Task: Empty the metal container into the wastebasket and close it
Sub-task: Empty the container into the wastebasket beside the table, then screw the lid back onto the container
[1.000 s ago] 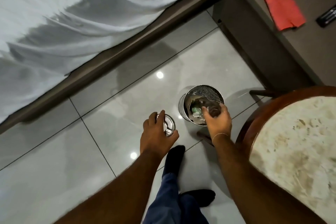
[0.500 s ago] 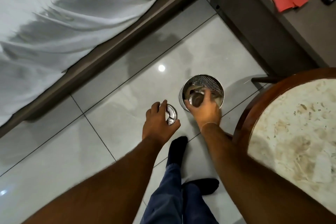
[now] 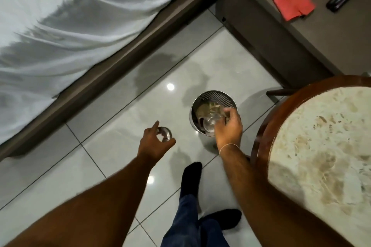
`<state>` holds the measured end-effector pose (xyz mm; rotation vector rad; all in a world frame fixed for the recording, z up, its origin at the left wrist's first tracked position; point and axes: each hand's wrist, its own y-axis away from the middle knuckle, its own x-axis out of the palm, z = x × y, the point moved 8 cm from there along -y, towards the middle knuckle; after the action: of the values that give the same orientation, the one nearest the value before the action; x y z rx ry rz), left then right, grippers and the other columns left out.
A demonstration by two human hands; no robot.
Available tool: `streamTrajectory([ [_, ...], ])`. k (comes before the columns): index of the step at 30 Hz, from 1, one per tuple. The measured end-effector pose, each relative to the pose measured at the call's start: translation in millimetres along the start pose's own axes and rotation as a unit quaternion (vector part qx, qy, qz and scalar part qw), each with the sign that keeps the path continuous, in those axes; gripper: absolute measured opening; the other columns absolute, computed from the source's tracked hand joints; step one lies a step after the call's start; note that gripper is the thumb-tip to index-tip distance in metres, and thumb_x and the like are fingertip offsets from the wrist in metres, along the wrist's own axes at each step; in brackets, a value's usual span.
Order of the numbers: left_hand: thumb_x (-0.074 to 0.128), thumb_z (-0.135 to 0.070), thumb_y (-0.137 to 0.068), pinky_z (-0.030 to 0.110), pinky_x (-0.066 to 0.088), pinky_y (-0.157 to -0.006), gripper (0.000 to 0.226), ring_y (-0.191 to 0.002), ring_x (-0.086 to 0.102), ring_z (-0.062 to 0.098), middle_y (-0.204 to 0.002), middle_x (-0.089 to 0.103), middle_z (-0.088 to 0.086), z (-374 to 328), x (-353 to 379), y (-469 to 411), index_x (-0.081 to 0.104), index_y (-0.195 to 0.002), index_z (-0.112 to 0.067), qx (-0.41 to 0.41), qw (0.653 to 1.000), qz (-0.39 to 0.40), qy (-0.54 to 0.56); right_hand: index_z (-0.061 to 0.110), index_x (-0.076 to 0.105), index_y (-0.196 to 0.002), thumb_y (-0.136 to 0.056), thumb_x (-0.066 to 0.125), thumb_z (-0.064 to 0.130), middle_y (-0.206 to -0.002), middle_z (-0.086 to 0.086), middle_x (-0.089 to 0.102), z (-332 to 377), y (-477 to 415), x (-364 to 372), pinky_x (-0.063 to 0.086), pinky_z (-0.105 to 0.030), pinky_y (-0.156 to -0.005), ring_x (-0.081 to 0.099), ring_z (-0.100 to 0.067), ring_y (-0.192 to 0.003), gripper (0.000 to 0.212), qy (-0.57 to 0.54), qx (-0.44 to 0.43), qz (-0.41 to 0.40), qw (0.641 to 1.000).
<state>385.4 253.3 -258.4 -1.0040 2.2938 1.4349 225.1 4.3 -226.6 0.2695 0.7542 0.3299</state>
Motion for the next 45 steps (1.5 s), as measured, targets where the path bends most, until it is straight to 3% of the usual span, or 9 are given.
streamTrajectory([
  [8,0.085,-0.033,-0.078,0.041,0.042,-0.117,0.085,-0.136,0.055,0.023,-0.142,0.054,0.005,14.4,23.4,23.5,0.048,-0.153,-0.019,-0.008,0.999,0.039,0.007,0.009,0.075,-0.106,-0.095,0.064,0.002,-0.111,-0.017,0.078,-27.4,-42.4,-4.8,0.058,-0.037,-0.091,0.072,-0.039,-0.104,0.017,0.117,0.047,0.079,0.989],
  [15,0.084,-0.036,-0.08,0.042,0.041,-0.117,0.085,-0.139,0.052,0.025,-0.149,0.051,0.003,-12.1,49.8,17.1,0.047,-0.155,-0.021,0.046,0.997,0.052,-0.023,0.01,0.074,-0.128,-0.092,0.07,0.011,-0.123,-0.016,0.077,-25.9,-72.4,40.1,0.059,-0.043,-0.101,0.072,-0.038,-0.113,0.035,0.25,-0.018,0.183,0.951],
  [21,0.085,-0.039,-0.077,0.037,0.043,-0.113,0.088,-0.136,0.052,0.027,-0.148,0.052,0.002,-25.8,68.4,-6.3,0.048,-0.154,-0.021,0.098,0.992,0.047,-0.059,0.018,0.065,-0.14,-0.095,0.071,0.024,-0.13,-0.013,0.073,-48.3,-87.0,93.5,0.057,-0.043,-0.104,0.068,-0.036,-0.121,0.046,0.384,-0.064,0.299,0.871],
  [26,0.085,-0.041,-0.074,0.035,0.047,-0.107,0.088,-0.134,0.053,0.027,-0.146,0.054,0.0,-31.7,66.4,-21.0,0.05,-0.153,-0.023,0.154,0.98,0.047,-0.12,0.014,0.074,-0.124,-0.091,0.071,0.025,-0.128,-0.007,0.07,-47.8,-95.1,87.3,0.053,-0.039,-0.101,0.059,-0.03,-0.128,0.035,0.525,-0.18,0.231,0.799],
  [31,0.084,-0.039,-0.071,0.043,0.052,-0.106,0.089,-0.135,0.052,0.029,-0.147,0.053,0.004,-79.5,53.4,-7.4,0.051,-0.152,-0.021,0.199,0.972,0.017,-0.124,0.011,0.076,-0.119,-0.088,0.077,0.03,-0.118,-0.011,0.077,-17.4,-93.1,45.0,0.056,-0.033,-0.089,0.072,-0.034,-0.111,0.036,0.347,-0.053,0.209,0.913],
  [34,0.084,-0.037,-0.072,0.042,0.054,-0.103,0.088,-0.136,0.049,0.03,-0.149,0.051,0.007,-99.8,63.2,8.9,0.05,-0.152,-0.021,0.241,0.964,0.014,-0.107,0.016,0.073,-0.089,-0.087,0.077,0.02,-0.088,-0.005,0.075,-23.6,-72.1,36.1,0.049,-0.024,-0.076,0.071,-0.032,-0.089,0.006,0.194,0.038,0.189,0.962],
  [37,0.078,-0.044,-0.073,0.042,0.056,-0.104,0.09,-0.142,0.043,0.025,-0.155,0.045,0.006,-148.3,72.4,32.3,0.045,-0.154,-0.024,0.298,0.95,0.027,-0.095,0.019,0.056,-0.069,-0.085,0.074,0.015,-0.067,0.004,0.062,-16.2,-57.3,4.7,0.048,-0.027,-0.058,0.063,-0.024,-0.073,0.024,0.059,0.12,0.164,0.977],
  [41,0.085,-0.041,-0.078,0.036,0.047,-0.114,0.093,-0.149,0.039,0.023,-0.161,0.042,0.005,-214.6,82.4,61.2,0.041,-0.158,-0.024,0.362,0.925,0.033,-0.113,0.022,0.074,-0.083,-0.09,0.075,0.01,-0.082,-0.001,0.081,-3.3,-40.3,-43.1,0.067,-0.045,-0.084,0.079,-0.027,-0.086,0.014,-0.119,0.179,0.169,0.962],
  [45,0.083,-0.037,-0.079,0.044,0.047,-0.117,0.093,-0.15,0.04,0.026,-0.161,0.043,0.009,-260.9,89.1,98.3,0.041,-0.159,-0.022,0.402,0.907,0.045,-0.121,0.037,0.077,-0.086,-0.094,0.066,0.002,-0.089,0.0,0.083,6.1,-23.6,-95.4,0.069,-0.041,-0.077,0.081,-0.023,-0.086,0.038,-0.201,0.193,0.169,0.946],
])
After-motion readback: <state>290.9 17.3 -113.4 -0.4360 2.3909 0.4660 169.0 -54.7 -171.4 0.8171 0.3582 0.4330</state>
